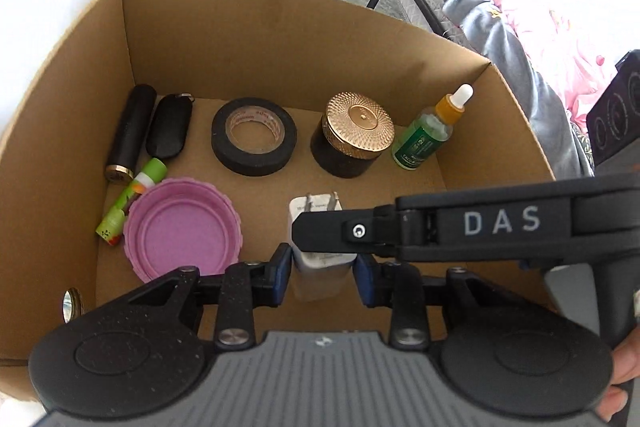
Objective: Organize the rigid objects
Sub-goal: 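Lower the charger into the box and open the right tool, then move the right tool to the white pill bottle beside the box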
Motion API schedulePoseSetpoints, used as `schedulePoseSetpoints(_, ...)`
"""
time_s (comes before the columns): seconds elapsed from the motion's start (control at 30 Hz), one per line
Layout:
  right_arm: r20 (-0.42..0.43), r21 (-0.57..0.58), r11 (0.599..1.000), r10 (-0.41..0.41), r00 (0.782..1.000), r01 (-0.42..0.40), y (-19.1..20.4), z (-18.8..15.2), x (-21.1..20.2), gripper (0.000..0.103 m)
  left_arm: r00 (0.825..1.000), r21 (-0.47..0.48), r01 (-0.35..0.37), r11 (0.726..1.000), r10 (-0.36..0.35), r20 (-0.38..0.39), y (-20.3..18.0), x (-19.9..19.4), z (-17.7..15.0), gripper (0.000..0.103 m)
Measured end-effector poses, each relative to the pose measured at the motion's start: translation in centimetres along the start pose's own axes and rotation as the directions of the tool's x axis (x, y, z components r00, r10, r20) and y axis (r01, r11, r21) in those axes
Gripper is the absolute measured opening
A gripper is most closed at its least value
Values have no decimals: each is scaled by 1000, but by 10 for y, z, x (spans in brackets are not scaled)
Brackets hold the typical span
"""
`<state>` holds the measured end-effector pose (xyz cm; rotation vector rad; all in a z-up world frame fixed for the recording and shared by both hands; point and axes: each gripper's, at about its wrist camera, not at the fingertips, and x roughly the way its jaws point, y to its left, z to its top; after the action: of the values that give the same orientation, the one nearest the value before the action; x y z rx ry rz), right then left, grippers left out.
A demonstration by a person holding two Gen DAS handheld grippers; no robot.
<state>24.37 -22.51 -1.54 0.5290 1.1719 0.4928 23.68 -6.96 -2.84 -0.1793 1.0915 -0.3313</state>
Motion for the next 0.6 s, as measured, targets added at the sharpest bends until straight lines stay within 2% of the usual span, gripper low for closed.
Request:
schedulePoseSetpoints(0.13,26,-18,1000,-4,1000,4,2,-2,-5,36,1000,3,17,1000,-18,23,0,-3,-1,40)
schedulePoseSetpoints(0.27,78,-57,998,-14,997,18,9,-7,-19,38,995,34,37,999,-40,93,-5,-16,-4,64)
schedulePoseSetpoints(0.37,156,-87,996,-8,988,22,17,-14,-43,38,988,66,31,997,-41,152,-12,-33,-7,66)
schedulePoseSetpoints(0.47,267,-117,993,30,963,2,29,-27,-80,38,973,97,40,994,-61,221,-20,-58,-14,71)
schedulePoseSetpoints(0.6,414,-191,981,101,905,-22,49,-63,-138,38,936,171,84,982,-137,323,-27,-108,-36,79)
